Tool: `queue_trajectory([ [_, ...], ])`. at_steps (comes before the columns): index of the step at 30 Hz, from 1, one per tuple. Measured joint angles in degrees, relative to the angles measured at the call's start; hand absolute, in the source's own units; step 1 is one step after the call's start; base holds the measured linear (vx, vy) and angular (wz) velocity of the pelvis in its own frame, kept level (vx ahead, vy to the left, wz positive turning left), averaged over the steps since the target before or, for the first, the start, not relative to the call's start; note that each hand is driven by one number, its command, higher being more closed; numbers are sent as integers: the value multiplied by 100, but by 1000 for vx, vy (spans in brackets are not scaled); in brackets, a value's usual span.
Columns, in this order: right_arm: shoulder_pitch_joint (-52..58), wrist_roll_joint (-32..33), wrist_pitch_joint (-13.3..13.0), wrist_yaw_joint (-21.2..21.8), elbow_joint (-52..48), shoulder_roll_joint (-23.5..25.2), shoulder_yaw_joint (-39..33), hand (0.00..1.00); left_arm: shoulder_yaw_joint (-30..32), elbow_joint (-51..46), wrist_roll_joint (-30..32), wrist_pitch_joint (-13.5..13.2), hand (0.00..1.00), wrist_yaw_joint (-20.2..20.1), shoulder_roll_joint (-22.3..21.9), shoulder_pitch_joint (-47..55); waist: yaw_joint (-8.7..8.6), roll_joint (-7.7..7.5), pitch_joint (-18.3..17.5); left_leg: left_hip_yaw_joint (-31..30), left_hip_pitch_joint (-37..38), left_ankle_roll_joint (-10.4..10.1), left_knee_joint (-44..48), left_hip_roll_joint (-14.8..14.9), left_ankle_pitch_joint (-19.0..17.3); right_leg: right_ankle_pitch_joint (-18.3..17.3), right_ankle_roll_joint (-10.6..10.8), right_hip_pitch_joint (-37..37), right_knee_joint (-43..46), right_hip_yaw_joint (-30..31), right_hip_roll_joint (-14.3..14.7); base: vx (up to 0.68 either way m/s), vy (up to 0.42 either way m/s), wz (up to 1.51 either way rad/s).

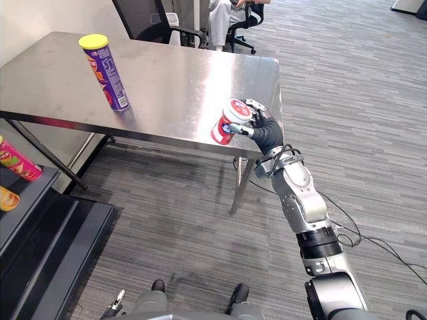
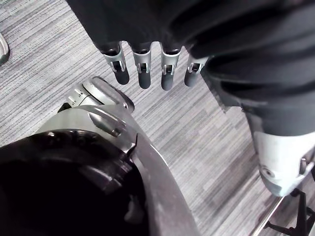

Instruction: Put the gum and the chips on the shelf.

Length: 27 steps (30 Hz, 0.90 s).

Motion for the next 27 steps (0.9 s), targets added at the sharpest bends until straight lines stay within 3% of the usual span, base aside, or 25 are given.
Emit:
queue_trajectory([
  [4, 152, 1, -1, 11, 74, 0, 0, 100, -216, 1, 57, 3, 0, -3, 95, 9, -105, 8, -4, 29, 21, -62, -8, -55, -9, 72, 76, 102, -216, 0, -15, 41, 23, -1],
  [13, 396, -1, 0, 90, 188, 1, -1, 100, -394, -1, 167, 5, 0, -9, 137, 0, -120, 126, -69, 160, 189, -101, -129, -82, -45, 150, 95, 221, -396, 76, -11, 32, 19, -5],
  [27, 474, -19, 1, 148, 259, 2, -1, 100, -448, -1, 230, 9, 0, -14, 161, -1, -146, 129, -78, 340, 381, -107, -330, -89, -40, 167, 121, 198, -404, 216, -10, 16, 9, -5],
])
